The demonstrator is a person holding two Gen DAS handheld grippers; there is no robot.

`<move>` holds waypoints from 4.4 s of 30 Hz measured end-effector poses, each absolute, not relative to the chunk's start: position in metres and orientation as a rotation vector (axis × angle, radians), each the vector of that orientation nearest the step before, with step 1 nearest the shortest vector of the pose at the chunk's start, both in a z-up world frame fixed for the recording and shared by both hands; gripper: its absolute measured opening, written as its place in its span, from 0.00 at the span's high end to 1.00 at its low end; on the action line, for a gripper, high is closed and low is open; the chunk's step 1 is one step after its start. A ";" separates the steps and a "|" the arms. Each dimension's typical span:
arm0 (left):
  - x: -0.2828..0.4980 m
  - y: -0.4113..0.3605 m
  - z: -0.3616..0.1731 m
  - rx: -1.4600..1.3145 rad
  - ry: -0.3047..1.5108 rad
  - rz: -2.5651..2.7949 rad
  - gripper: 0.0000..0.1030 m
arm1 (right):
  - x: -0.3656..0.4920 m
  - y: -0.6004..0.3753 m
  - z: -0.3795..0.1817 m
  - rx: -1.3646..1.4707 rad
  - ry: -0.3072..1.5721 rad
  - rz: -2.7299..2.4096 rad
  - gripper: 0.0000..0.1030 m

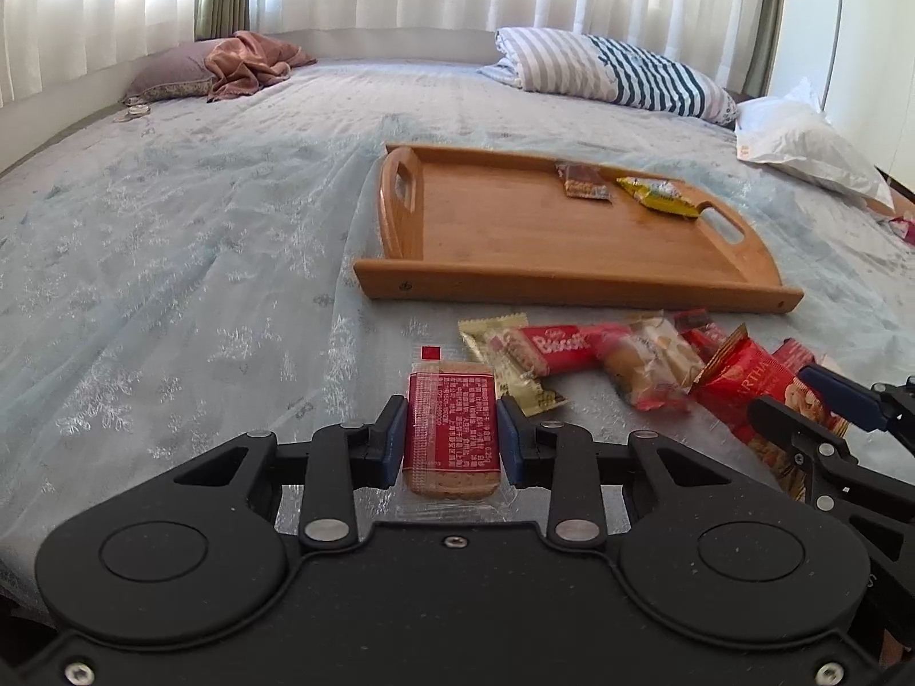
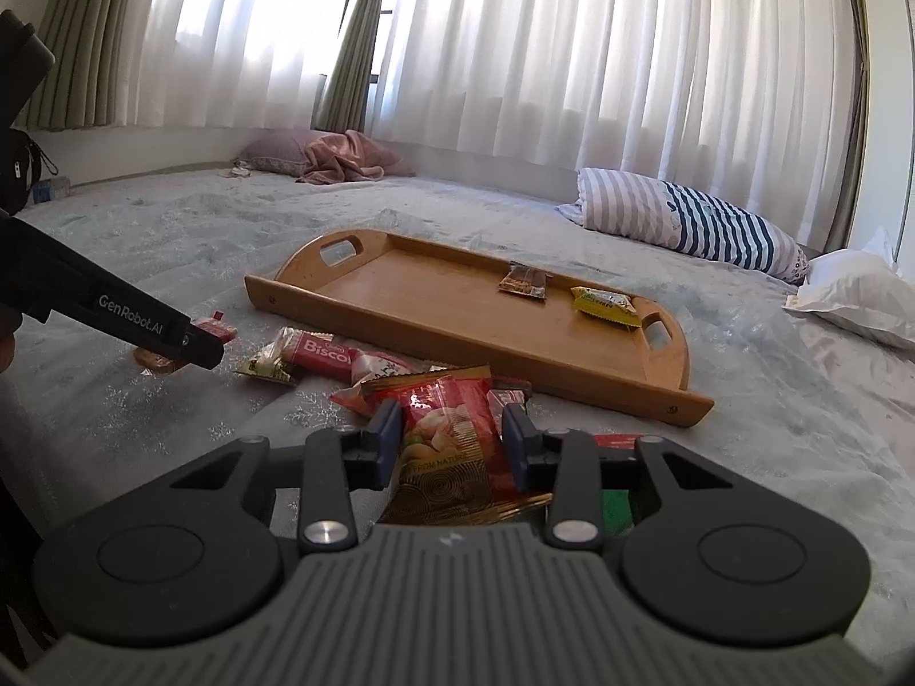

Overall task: Organize snacks
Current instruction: 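Lower the wafer packet onto the tray with the left tool while the right tool lowers the chip bag, then move both open tools back toward the remaining snack pile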

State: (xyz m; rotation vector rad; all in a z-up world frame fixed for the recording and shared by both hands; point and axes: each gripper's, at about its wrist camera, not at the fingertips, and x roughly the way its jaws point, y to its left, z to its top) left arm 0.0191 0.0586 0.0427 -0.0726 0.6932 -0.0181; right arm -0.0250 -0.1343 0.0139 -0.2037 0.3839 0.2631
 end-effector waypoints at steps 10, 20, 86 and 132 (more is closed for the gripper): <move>0.032 0.056 0.062 -0.143 0.672 -0.082 0.70 | -0.013 -0.151 0.032 -0.082 0.398 0.202 0.59; 0.062 0.026 0.082 -0.155 0.632 -0.175 0.70 | 0.020 -0.181 0.045 0.063 0.400 0.117 0.59; 0.315 -0.074 0.022 -0.135 0.824 -0.211 0.70 | 0.234 -0.239 0.005 0.380 0.564 -0.008 0.59; 0.205 -0.034 0.063 -0.073 0.712 -0.182 0.13 | 0.142 -0.229 0.041 0.205 0.463 0.123 0.12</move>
